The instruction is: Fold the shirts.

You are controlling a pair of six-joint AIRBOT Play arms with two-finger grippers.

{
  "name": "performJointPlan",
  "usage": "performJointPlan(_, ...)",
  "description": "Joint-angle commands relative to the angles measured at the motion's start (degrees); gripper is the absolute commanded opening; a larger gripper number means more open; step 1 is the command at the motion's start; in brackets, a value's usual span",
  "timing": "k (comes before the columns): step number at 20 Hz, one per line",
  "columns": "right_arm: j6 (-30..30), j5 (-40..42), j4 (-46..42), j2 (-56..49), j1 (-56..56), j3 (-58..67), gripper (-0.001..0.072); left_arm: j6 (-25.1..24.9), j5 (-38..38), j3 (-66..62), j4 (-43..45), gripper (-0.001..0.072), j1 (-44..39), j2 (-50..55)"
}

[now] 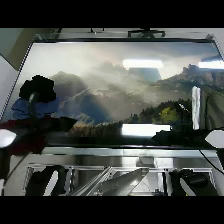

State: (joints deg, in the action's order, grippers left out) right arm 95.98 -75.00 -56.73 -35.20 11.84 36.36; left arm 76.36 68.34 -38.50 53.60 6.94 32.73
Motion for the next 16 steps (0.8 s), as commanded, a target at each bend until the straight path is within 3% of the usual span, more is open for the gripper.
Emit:
performJointPlan(1, 0.0, 0.0, 0.0, 0.1, 0.0, 0.0, 0.0027, 1.5, -0.3, -16.1, 14.8, 0.0719, 6.8, 14.3)
performJointPlan(4, 0.0, 0.0, 0.0, 0.1, 0.0, 0.0, 0.0027, 1.5, -0.3, -34.7, 20.5, 0.0718, 12.7, 33.7)
performJointPlan(9, 0.0, 0.0, 0.0, 0.1, 0.0, 0.0, 0.0028, 1.5, 1.4, -62.8, 21.9, 0.0718, 16.9, 68.3)
performJointPlan(12, 0.0, 0.0, 0.0, 0.1, 0.0, 0.0, 0.0028, 1.7, 5.4, -72.5, 21.9, 0.0717, 16.5, 83.8)
performJointPlan(14, 0.0, 0.1, 0.0, 0.0, 0.0, 0.0, 0.0028, 1.8, 7.1, -76.1, 22.0, 0.0676, 16.0, 90.4)
performJointPlan(15, 0.0, 0.3, 0.0, 0.0, 0.0, 0.0, 0.0027, 2.2, 8.4, -77.8, 21.9, 0.0518, 16.1, 92.5)
performJointPlan(16, 0.0, 0.2, 0.0, 0.0, 0.0, 0.0, 0.0028, 2.7, 10.3, -79.3, 21.9, 0.0243, 16.1, 93.9)
